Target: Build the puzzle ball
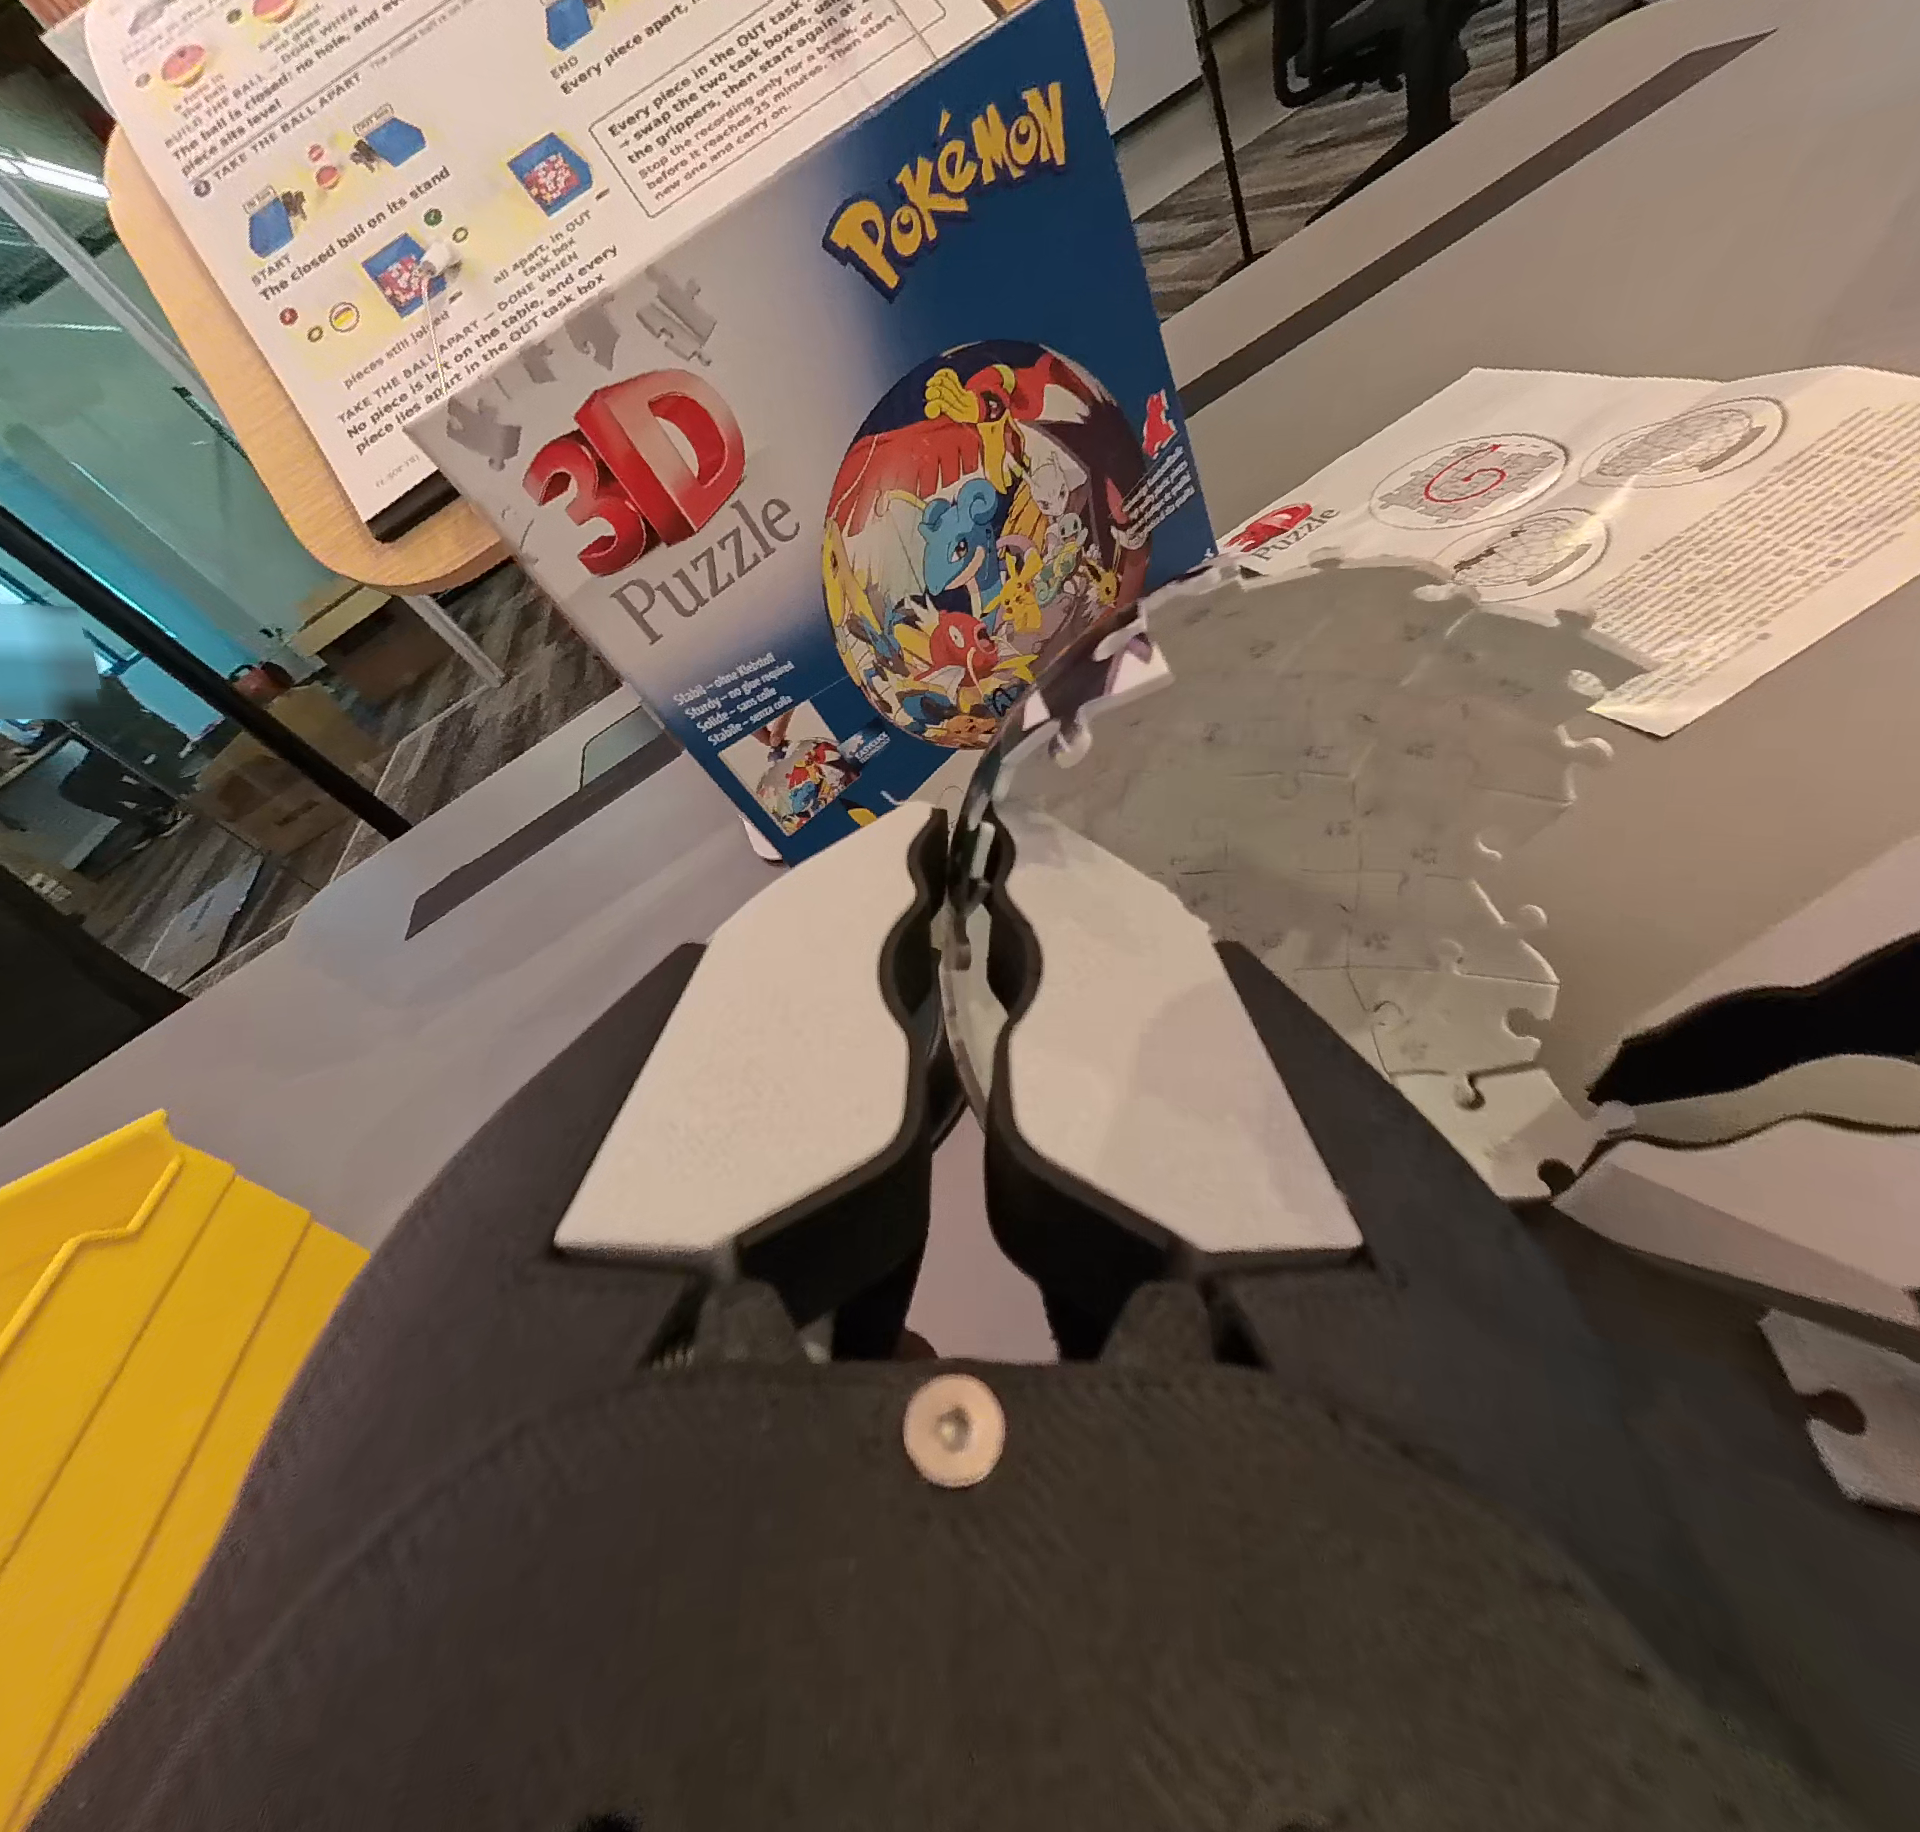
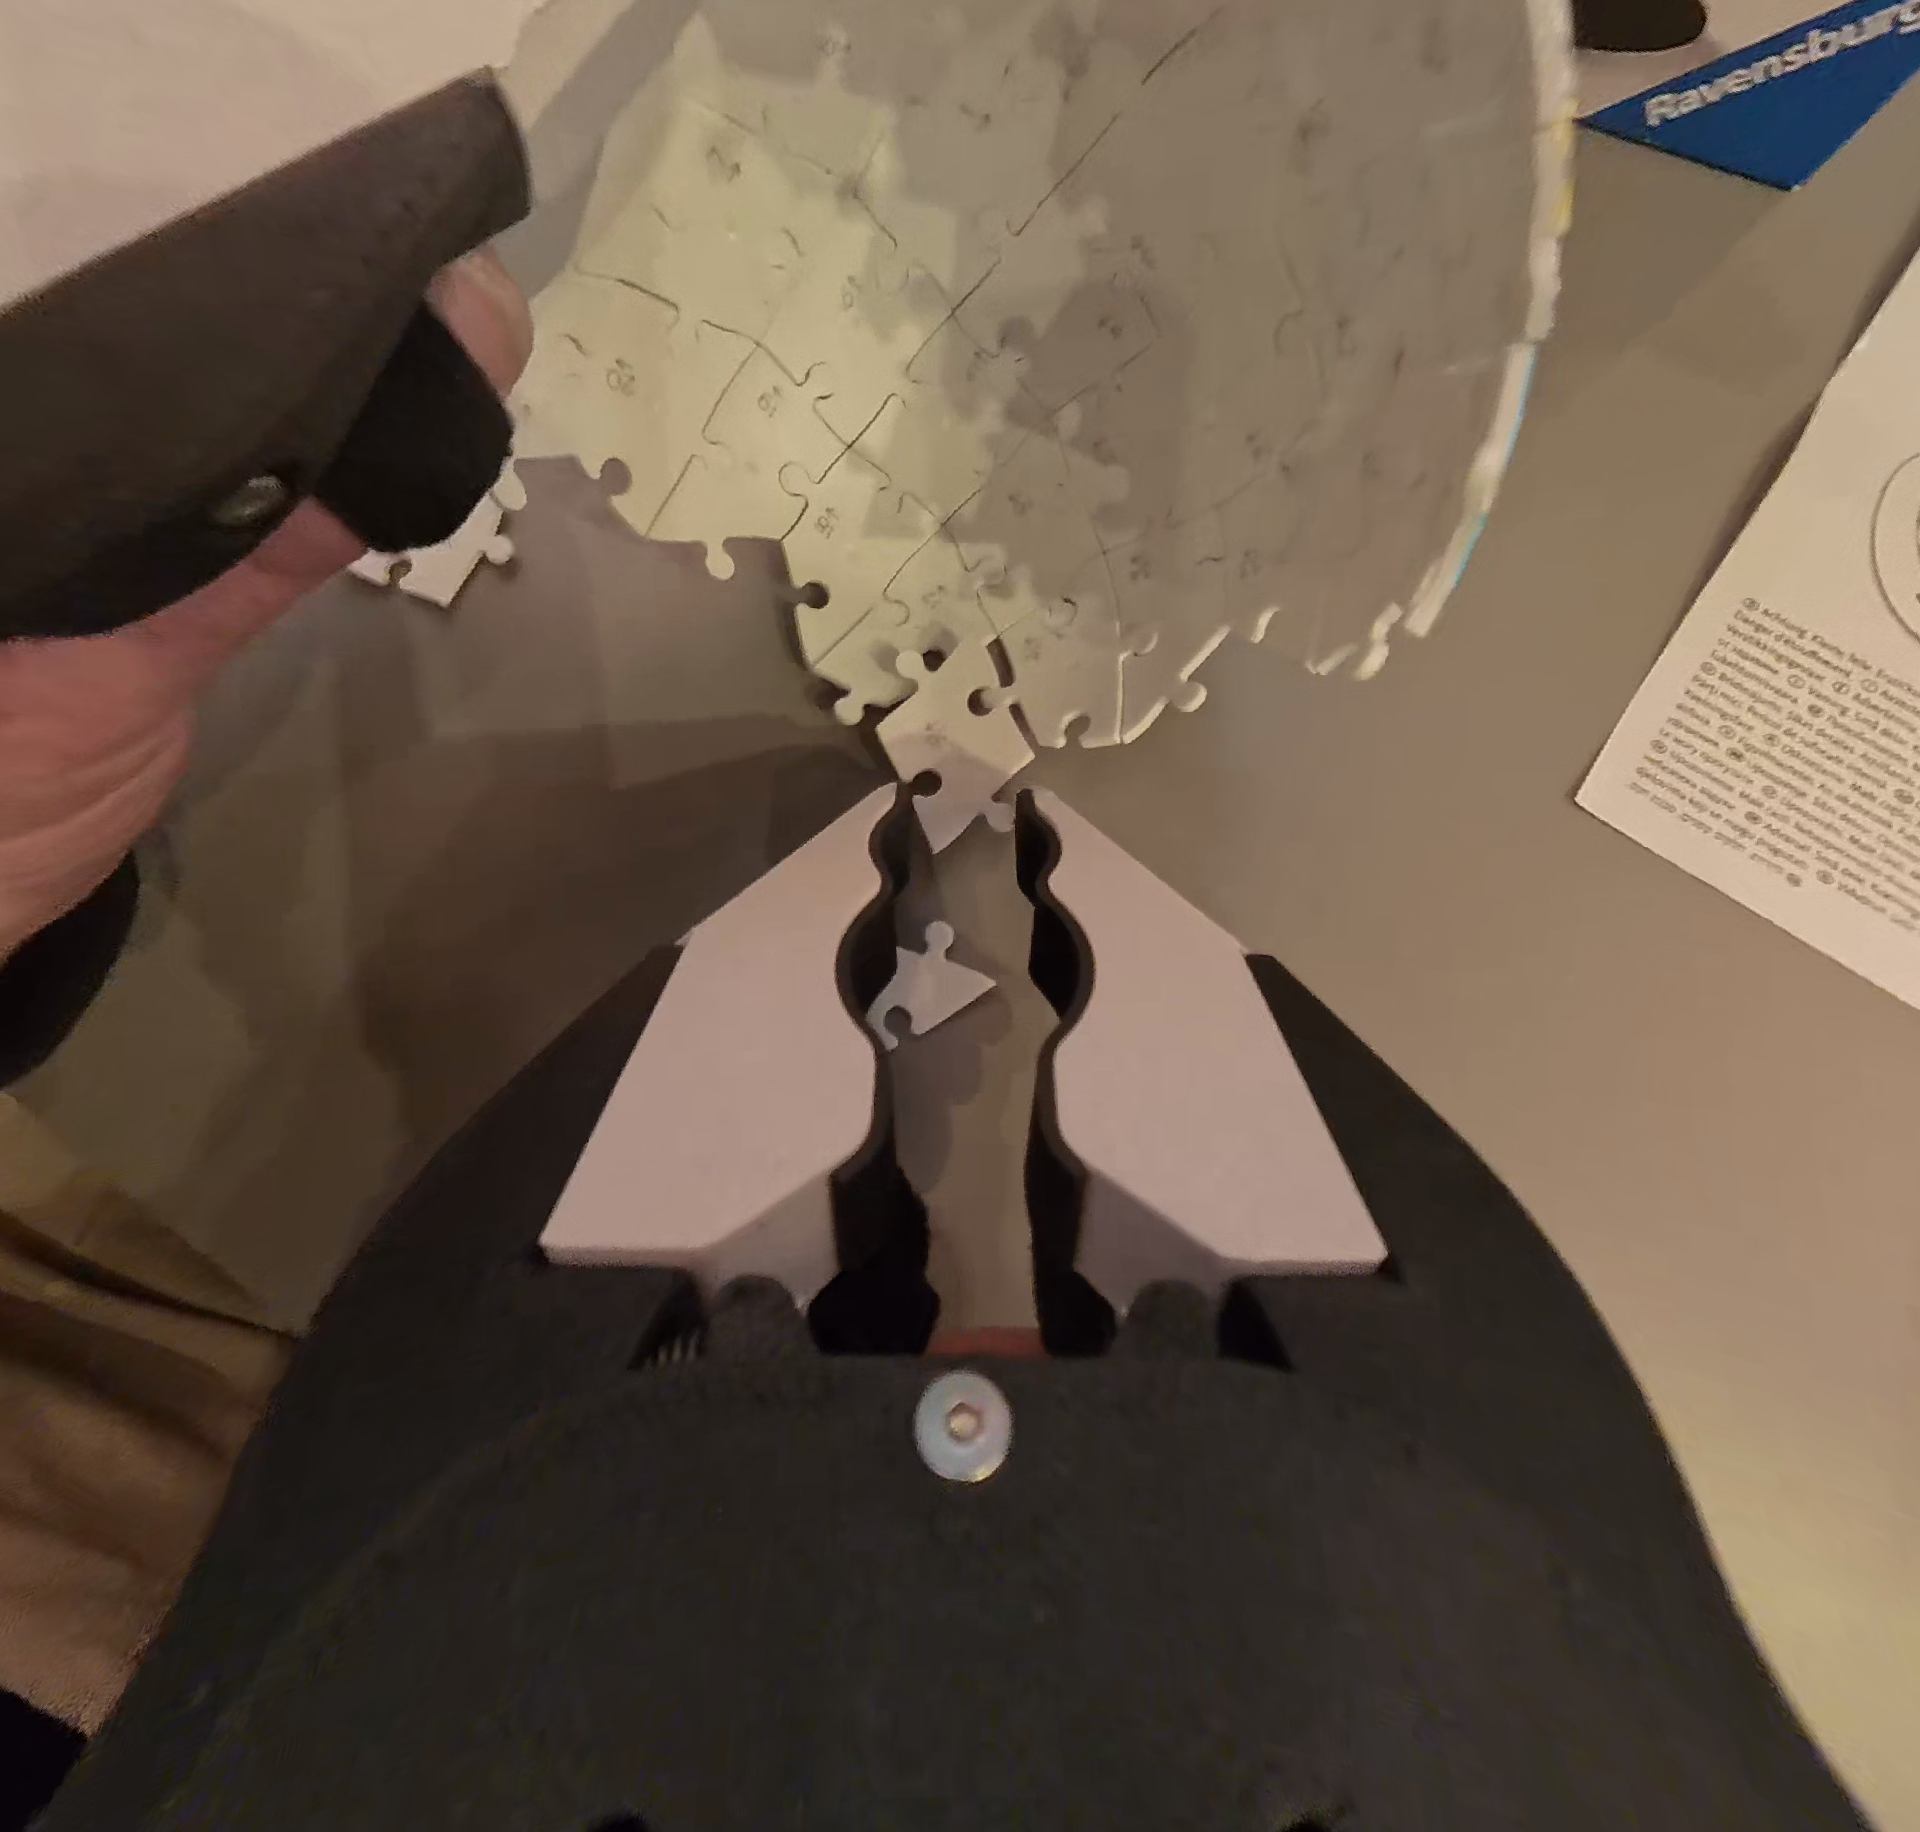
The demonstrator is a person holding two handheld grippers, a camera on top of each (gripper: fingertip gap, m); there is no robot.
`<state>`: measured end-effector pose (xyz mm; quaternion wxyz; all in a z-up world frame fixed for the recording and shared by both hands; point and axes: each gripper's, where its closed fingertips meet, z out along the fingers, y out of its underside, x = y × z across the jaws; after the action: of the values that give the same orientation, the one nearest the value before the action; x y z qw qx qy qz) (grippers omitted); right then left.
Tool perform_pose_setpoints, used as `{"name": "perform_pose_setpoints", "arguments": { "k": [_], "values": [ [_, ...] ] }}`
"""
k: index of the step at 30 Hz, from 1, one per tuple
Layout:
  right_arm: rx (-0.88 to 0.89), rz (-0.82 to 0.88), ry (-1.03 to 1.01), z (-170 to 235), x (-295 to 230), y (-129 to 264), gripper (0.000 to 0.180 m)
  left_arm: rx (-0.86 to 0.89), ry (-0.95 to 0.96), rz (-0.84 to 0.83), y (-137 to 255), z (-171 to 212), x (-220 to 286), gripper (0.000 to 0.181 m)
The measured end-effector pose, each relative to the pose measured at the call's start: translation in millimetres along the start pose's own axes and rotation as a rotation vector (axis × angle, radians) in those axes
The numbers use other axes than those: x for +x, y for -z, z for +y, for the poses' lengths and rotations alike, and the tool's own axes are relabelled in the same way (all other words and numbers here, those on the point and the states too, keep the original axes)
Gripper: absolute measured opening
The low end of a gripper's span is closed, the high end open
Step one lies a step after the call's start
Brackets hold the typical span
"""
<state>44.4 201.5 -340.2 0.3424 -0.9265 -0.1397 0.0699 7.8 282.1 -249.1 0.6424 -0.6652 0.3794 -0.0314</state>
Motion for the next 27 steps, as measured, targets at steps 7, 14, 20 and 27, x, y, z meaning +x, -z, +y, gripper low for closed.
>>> {"name": "perform_pose_setpoints", "arguments": {
  "k": [7,14,20,27],
  "values": [
    [0.007,0.013,-0.074,-0.2,3.1,-4.0,0.018,-0.004,-0.023,-0.025,1.6,-3.1,3.8,0.005],
    [0.019,0.034,-0.095,1.3,4.2,-3.6,0.031,0.001,-0.035,-0.034,2.8,-4.6,4.7,0.005],
    [0.068,0.033,0.035,-6.5,-5.1,5.4,0.028,0.007,-0.038,-0.034,3.3,-4.9,3.7,0.005],
    [0.063,-0.028,0.119,-17.1,-7.4,-8.0,0.009,0.017,-0.038,-0.026,4.8,-4.9,4.8,0.005]
  ]
}}
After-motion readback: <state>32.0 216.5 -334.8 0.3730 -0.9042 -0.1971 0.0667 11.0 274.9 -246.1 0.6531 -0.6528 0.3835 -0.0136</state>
